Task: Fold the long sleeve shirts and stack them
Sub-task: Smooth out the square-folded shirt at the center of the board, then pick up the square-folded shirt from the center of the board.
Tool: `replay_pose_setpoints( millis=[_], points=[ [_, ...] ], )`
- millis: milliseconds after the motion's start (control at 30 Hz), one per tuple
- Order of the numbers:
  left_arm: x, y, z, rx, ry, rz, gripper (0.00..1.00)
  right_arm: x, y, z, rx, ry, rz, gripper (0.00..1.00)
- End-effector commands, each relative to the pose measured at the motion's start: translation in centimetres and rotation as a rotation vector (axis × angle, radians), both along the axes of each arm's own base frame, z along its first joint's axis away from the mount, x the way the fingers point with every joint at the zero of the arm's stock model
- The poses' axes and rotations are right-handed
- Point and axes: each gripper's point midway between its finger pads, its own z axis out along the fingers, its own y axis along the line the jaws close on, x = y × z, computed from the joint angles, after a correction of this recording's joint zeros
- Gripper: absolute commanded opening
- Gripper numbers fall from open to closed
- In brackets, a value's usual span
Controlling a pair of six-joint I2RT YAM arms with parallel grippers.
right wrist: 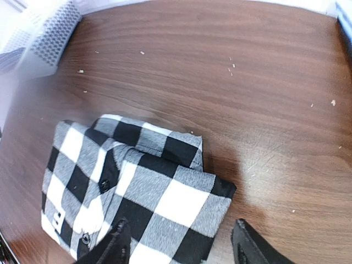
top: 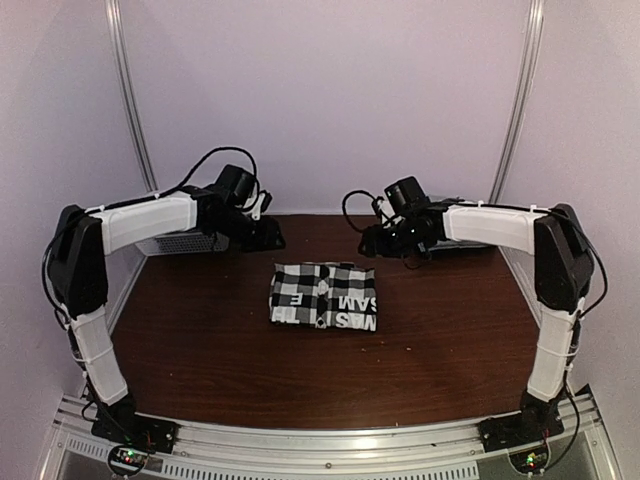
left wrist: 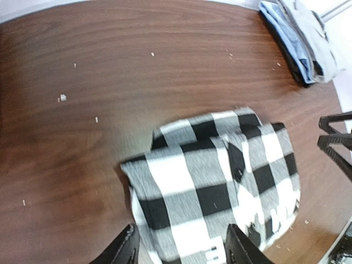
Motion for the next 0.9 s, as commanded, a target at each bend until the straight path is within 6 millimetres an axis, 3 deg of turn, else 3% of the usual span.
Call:
replay_pose_setpoints(
  millis=[0,267,633,867],
  points=[
    [-2.6,0.1,-0.3,-0.083,0.026,0.004,0.60,-1.7,-1.2,1.1,0.002,-0.034,-0.021,0.69],
    [-6.2,1.0,-4.7,-0.121,0.127,0.000,0.70,-5.2,-3.1,1.4,0.029,-0.036,-0.038,0.89],
    [-6.3,-0.9,-9.5,-0.176,0.218,-0.056,0.67,-8.0,-4.1,0.9,0.071,-0.018,-0.048,0.89],
    [-5.8,0.6,-12.5,-0.106,0.251,-0.001,0.63,-8.5,-4.0,0.9,0.074,-0.014,-0.043,0.87]
  ],
)
